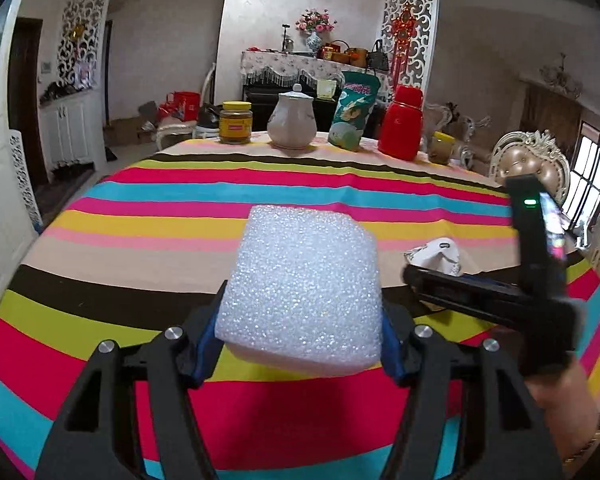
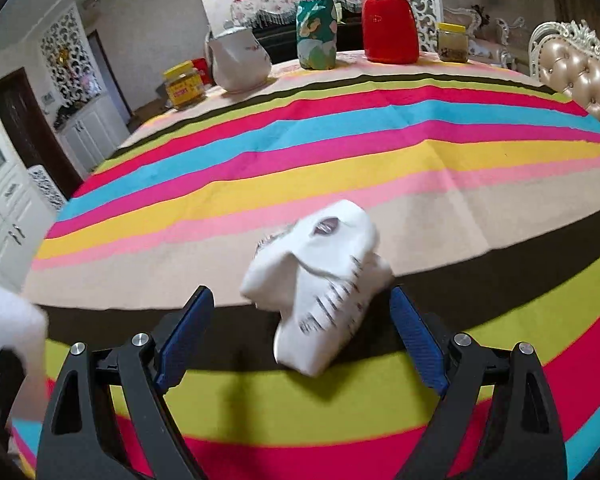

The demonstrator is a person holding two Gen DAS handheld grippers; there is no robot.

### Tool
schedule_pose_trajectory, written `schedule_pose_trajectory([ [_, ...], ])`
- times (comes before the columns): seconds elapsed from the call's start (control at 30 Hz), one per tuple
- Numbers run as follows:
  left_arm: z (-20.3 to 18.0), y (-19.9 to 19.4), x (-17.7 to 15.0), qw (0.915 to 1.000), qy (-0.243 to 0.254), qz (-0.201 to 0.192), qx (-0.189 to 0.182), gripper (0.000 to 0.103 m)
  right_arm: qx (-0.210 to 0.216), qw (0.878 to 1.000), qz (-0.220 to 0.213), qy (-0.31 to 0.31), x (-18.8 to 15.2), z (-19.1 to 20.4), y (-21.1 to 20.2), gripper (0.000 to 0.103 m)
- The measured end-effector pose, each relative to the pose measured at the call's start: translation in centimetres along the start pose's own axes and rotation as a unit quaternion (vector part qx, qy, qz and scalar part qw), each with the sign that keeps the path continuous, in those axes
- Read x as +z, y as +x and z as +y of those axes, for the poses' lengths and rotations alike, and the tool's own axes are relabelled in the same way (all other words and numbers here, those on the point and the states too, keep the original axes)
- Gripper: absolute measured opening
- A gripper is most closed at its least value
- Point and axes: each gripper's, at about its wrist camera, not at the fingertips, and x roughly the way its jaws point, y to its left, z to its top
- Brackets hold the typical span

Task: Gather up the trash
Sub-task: 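Grasp the last foam block with the left tool while the right grasps a crumpled paper cup, then carry the foam block and paper cup with both tools to the wastebasket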

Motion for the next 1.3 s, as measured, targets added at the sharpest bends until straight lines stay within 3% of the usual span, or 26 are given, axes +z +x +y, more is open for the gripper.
schedule_pose_trajectory([
  [0.1,0.4,0.1,0.0,1.0,-0.003,0.007,-0.006,0.062,-0.026,0.999,0.019,-0.008,0.4,0.6,1.3,0.084],
  [0.13,0.6,0.2,0.0,0.9998,-0.01,0.012,-0.01,0.062,-0.03,0.999,0.022,-0.01,0.5,0.6,1.5,0.079],
  [0.17,0.8,0.3,0.0,0.9997,-0.016,0.015,-0.013,0.062,-0.027,0.999,0.021,-0.01,0.4,0.5,1.4,0.06],
  [0.4,0.4,0.7,-0.3,0.9994,-0.011,0.029,-0.014,0.062,-0.007,0.999,-0.011,-0.044,-2.3,-1.0,-3.4,0.059],
  [0.7,-2.4,0.2,-1.3,0.997,0.039,0.039,-0.055,0.062,0.019,0.999,-0.034,-0.025,-5.9,-4.3,-8.9,0.059],
  [0.93,-6.1,-2.4,-2.0,0.9942,0.073,0.027,-0.074,0.062,0.009,0.997,-0.067,-0.039,-8.7,-6.4,-14.2,0.059],
  [1.13,-11.0,-6.7,-4.9,0.9884,0.126,0.003,-0.084,0.063,0.008,0.995,-0.095,-0.032,-11.5,-9.1,-18.9,0.06],
  [1.3,-13.2,-9.1,-6.6,0.985,0.142,-0.014,-0.097,0.063,0.005,0.994,-0.109,-0.031,-13.7,-10.7,-22.0,0.06],
])
